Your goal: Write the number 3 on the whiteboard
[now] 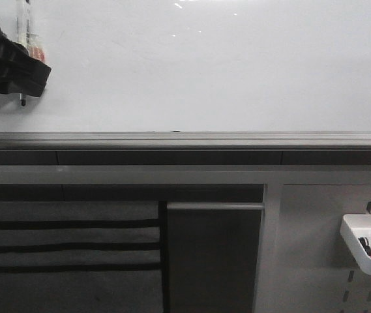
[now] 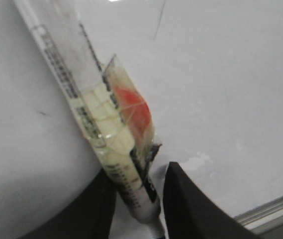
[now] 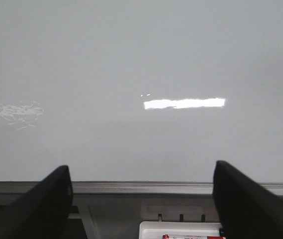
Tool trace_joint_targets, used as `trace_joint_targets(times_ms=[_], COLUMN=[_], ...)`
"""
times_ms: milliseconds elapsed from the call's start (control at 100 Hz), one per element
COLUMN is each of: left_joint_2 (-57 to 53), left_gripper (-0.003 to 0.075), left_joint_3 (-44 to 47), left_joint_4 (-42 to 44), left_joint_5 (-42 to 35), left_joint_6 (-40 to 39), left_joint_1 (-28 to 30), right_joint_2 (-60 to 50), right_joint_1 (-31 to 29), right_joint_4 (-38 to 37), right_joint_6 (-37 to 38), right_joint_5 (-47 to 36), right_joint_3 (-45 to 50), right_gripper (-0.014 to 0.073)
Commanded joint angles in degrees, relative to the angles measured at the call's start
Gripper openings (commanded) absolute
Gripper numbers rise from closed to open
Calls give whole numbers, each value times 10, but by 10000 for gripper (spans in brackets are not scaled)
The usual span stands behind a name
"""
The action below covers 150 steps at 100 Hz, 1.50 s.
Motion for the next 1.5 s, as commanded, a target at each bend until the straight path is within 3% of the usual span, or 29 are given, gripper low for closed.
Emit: trace_joint_targets(times_ms=[0, 290, 460, 600, 870, 1140, 1310, 1490], left_joint_2=[-16, -16, -36, -76, -120, -121, -121, -121], left_gripper=[190, -17, -18, -18, -18, -18, -18, -18], left_joint_3=[-20, -20, -21, -43, -110, -146, -150, -150], left_joint_4=[-1, -1, 1, 16, -36, -269, -290, -289], left_joint_5=[-51, -45, 3, 137, 412, 528, 536, 536], left_joint_6=[1, 1, 1, 35, 218, 470, 497, 498], left_joint_1=[-3, -3, -3, -18, -113, -188, -227, -245], right_joint_2=[10, 10, 13, 49, 173, 301, 355, 405], right_joint_1=[-3, -3, -3, -3, -3, -2, 19, 104], right_joint_4=[-2, -2, 21, 62, 306, 495, 526, 496], right_joint_6=[-5, -5, -5, -14, -277, -565, -616, -633], right_joint_5=[-41, -41, -5, 93, 223, 361, 380, 347], right_joint_3=[-20, -20, -35, -78, -138, -177, -202, -248], right_gripper=[527, 527, 527, 527, 527, 515, 488, 487])
